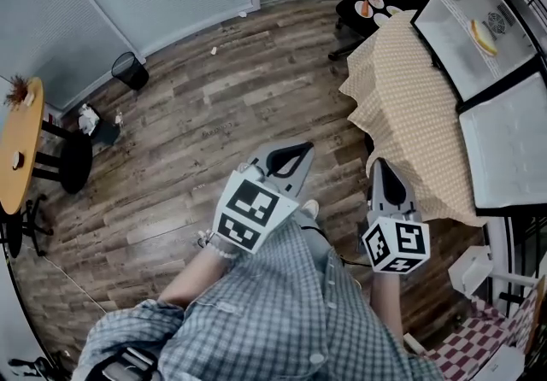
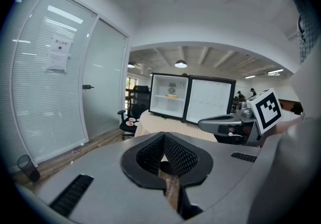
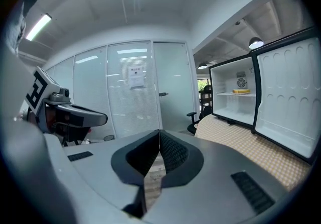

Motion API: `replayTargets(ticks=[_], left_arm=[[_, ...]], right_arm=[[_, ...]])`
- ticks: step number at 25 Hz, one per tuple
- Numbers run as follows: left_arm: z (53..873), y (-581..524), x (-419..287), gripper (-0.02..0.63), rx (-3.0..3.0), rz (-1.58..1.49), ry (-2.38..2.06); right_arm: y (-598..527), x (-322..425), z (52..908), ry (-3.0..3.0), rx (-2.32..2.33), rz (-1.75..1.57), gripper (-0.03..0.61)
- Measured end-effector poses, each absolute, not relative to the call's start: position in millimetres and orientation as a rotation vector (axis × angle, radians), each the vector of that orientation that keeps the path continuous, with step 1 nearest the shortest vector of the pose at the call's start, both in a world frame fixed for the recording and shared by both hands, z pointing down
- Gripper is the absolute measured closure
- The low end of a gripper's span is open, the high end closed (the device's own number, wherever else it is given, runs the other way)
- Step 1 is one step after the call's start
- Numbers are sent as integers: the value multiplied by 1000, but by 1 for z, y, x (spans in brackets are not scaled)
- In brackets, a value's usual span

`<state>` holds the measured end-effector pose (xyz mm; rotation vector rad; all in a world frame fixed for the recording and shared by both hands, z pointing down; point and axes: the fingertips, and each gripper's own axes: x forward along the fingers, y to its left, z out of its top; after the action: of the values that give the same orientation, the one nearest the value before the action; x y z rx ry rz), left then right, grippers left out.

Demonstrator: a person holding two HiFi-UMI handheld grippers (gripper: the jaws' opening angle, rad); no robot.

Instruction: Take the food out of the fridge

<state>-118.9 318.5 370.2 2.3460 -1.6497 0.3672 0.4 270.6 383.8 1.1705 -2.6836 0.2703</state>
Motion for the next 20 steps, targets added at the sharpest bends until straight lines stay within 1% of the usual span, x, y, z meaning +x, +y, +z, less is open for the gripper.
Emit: replayTargets(ticks=[15, 20], left_arm=[[358, 192, -101, 607, 2348, 325, -1673], [352, 157, -86, 608, 2363, 301, -1669]], right_arm=[[144, 16, 370, -2709, 1149, 262, 568], [114, 31, 374, -2675, 1167, 194, 569]])
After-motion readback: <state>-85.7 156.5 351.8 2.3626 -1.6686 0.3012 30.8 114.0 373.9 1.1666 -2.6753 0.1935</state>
